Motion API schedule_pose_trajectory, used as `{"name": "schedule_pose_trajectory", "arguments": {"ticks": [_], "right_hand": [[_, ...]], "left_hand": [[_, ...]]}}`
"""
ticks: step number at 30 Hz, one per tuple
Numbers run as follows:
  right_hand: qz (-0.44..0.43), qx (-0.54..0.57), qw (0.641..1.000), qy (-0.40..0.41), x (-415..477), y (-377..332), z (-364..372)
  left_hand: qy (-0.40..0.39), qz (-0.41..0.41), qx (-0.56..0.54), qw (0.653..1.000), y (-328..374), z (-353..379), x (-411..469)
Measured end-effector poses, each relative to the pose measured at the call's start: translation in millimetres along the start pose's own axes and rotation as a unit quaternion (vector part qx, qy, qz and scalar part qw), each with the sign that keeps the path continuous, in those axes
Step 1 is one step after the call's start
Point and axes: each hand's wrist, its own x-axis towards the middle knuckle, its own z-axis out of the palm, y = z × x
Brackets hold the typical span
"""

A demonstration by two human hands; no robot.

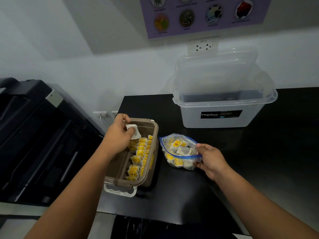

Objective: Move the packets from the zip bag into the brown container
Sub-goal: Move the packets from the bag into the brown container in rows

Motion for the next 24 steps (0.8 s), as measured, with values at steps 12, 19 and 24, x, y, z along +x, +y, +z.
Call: {"name": "schedule_pose_trajectory", "arguments": {"ticks": [12,19,24], "right_hand": [[-0.006,-0.004,1.000,-0.001,7,3,0],[-0.004,-0.005,1.000,-0.006,9,3,-1],[-0.003,-0.006,1.000,-0.004,9,3,-1]], "left_hand": [[-0.078,0.091,0.319,0.940,-7,-37,14],[-0.165,0.129,0.571,0.794,2,-32,29],[-0.256,0.110,0.629,0.726,0,-11,32]]}}
